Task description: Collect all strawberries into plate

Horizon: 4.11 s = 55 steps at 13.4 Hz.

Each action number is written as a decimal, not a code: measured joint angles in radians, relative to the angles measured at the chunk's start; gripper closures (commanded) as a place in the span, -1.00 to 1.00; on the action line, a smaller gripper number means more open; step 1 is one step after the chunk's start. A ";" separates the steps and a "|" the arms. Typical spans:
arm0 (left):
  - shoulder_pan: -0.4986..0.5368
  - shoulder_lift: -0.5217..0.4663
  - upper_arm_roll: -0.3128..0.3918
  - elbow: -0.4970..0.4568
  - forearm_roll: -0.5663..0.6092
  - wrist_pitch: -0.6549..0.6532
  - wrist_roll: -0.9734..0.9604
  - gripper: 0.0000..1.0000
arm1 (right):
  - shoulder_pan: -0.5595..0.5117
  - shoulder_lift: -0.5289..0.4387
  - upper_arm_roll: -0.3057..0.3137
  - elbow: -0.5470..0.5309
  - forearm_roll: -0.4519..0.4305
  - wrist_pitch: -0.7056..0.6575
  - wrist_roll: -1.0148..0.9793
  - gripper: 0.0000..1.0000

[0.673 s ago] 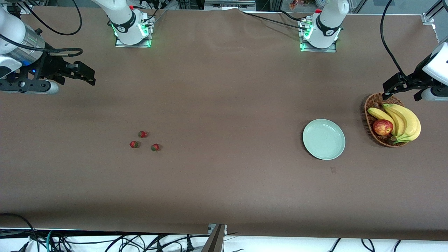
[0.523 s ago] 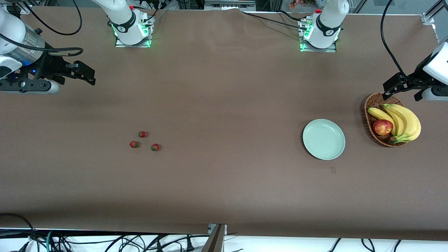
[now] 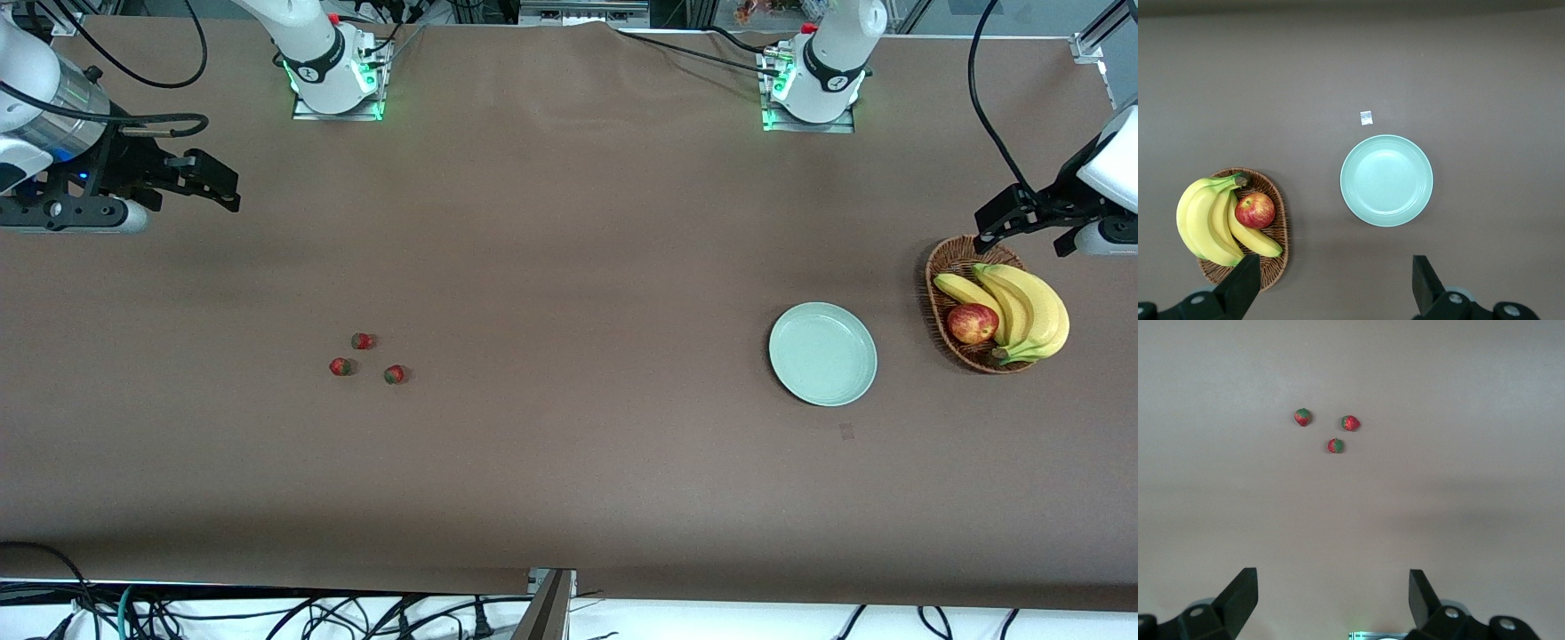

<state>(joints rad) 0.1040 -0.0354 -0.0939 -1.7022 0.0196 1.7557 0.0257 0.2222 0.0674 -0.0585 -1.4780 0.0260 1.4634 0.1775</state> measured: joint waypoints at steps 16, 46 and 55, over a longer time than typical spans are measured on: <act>-0.001 0.006 -0.002 0.024 0.000 0.000 0.000 -1.00 | 0.000 0.004 -0.016 -0.241 0.000 0.186 -0.006 -1.00; -0.002 0.007 -0.012 0.026 0.000 -0.004 0.000 -1.00 | 0.033 0.476 -0.004 -0.469 0.146 0.943 0.024 0.11; -0.003 0.007 -0.025 0.026 0.000 -0.009 0.000 -1.00 | 0.045 0.485 0.016 -0.415 0.158 0.925 0.095 0.45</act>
<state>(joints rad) 0.1013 -0.0285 -0.1189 -1.6765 0.0196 1.7463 0.0256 0.2670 0.5520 -0.0420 -1.8934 0.1837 2.3883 0.2726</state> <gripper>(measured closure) 0.000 0.670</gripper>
